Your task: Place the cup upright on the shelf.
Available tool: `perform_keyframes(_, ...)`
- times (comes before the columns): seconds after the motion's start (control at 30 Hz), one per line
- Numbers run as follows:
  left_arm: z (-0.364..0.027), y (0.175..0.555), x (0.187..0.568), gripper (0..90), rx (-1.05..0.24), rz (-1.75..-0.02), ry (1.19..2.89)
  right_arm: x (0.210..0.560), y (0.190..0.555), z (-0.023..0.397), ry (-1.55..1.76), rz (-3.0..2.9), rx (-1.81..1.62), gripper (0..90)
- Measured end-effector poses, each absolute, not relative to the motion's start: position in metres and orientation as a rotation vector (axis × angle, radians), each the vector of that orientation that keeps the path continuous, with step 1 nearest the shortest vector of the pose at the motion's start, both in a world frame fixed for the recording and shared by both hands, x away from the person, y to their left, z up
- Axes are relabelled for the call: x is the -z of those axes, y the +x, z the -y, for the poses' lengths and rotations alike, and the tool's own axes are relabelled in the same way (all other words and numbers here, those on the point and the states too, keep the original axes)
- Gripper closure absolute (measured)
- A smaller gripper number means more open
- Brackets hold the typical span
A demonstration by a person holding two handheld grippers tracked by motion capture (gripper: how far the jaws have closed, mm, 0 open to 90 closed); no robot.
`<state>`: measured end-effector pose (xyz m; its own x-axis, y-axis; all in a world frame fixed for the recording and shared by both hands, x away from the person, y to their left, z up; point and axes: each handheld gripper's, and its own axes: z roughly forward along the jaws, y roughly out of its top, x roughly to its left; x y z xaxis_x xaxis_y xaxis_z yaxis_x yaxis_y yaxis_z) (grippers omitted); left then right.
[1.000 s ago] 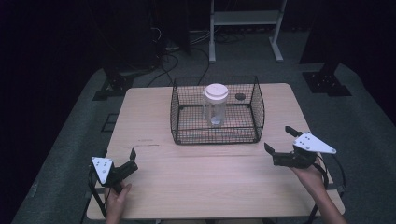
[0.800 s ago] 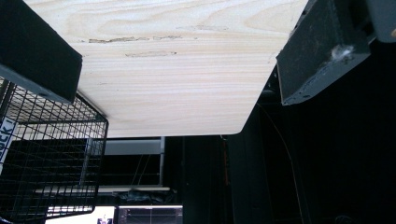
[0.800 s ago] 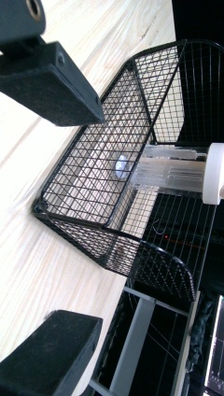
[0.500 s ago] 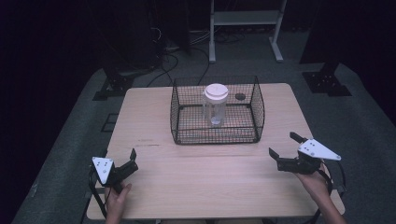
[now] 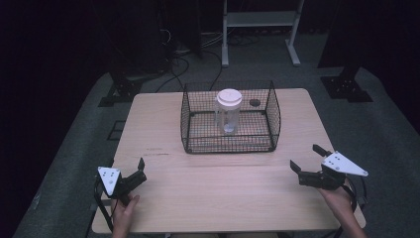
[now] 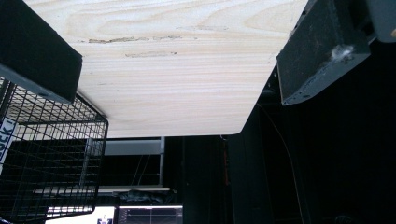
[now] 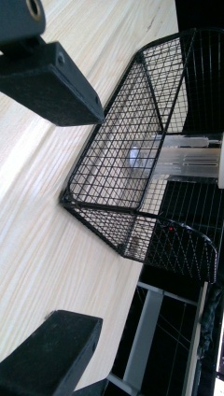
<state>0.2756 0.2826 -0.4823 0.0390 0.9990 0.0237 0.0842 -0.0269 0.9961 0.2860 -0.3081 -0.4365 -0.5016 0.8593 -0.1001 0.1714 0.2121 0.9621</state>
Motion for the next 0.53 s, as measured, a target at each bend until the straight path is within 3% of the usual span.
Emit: perform_keyframes(0.53,-0.282,0.276,0.482,0.0,-1.163,-1.237,1.309,0.454,0.259,0.304,0.974,-1.787,-1.362,2.7)
